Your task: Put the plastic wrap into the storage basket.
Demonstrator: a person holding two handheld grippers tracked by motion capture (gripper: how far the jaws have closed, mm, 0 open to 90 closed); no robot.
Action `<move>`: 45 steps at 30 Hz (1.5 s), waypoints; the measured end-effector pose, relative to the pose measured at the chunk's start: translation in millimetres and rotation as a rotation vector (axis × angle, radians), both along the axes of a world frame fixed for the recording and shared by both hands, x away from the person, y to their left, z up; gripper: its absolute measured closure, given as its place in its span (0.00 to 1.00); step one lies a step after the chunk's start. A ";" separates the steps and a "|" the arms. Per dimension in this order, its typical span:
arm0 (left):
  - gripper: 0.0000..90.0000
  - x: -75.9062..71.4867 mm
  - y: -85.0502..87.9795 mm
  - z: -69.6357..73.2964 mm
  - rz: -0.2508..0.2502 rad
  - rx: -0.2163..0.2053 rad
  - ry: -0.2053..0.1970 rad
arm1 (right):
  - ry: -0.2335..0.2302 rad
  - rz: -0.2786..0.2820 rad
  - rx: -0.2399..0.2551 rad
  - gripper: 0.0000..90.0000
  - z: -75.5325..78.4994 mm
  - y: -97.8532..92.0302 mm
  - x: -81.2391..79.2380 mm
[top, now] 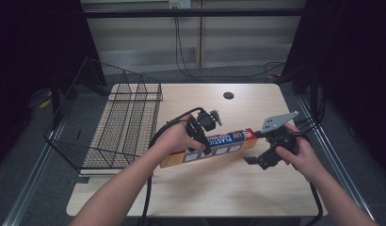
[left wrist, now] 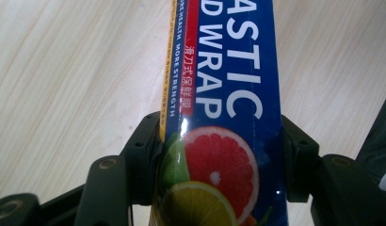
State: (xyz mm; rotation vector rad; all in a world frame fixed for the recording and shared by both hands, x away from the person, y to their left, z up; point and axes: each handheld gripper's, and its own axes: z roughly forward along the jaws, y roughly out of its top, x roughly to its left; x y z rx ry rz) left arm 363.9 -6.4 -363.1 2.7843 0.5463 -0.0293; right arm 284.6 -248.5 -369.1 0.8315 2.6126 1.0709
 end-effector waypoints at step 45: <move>0.49 38.5 59.3 50.2 0.378 -0.009 -0.009 | 0.009 -0.177 0.077 0.02 -60.1 0.3 -16.3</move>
